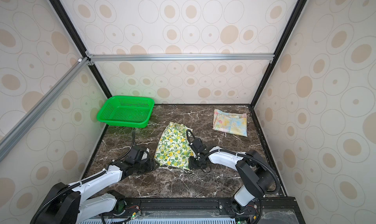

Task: Fold and stack skirts
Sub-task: Flatten out the skirt at the center of the table.

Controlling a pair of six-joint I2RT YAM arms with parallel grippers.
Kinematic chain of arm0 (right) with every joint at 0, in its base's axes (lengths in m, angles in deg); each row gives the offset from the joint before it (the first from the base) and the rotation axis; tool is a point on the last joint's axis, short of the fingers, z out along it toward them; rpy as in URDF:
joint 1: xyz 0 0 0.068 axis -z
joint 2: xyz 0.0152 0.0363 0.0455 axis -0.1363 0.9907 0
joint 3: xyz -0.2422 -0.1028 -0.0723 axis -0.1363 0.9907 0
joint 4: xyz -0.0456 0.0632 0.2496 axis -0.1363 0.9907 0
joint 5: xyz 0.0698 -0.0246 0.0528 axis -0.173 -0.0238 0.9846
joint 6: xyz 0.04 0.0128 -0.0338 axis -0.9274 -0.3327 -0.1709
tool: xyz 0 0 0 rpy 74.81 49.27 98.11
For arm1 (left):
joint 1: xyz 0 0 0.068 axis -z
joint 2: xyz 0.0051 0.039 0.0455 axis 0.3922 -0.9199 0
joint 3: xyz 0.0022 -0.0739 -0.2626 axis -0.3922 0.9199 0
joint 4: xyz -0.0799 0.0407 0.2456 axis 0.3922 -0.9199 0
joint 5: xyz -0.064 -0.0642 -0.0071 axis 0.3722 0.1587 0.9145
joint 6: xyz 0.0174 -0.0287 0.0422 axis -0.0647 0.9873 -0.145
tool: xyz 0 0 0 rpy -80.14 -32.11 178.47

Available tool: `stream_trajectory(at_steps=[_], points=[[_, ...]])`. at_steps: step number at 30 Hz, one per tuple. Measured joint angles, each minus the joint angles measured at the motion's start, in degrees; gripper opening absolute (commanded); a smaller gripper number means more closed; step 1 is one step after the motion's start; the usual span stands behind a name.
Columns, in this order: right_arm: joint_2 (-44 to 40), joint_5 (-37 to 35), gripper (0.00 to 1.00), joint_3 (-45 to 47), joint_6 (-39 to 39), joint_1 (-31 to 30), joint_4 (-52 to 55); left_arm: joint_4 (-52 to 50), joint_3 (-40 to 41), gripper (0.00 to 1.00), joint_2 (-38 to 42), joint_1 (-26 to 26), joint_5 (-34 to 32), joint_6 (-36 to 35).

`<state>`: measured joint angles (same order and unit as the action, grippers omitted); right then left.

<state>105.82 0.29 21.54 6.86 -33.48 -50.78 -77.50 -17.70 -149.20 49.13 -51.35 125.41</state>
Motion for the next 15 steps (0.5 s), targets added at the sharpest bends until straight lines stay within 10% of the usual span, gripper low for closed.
stream_trajectory(at_steps=[9,15], points=[[4.3,4.6,0.0,-1.5,-1.7,-0.4,-4.7,2.7,0.0,0.51,-0.1,0.1,-2.8,1.2],[3.7,4.6,0.0,-5.9,-1.2,-0.5,-0.6,2.1,0.0,0.48,0.1,0.2,-3.7,0.6]])
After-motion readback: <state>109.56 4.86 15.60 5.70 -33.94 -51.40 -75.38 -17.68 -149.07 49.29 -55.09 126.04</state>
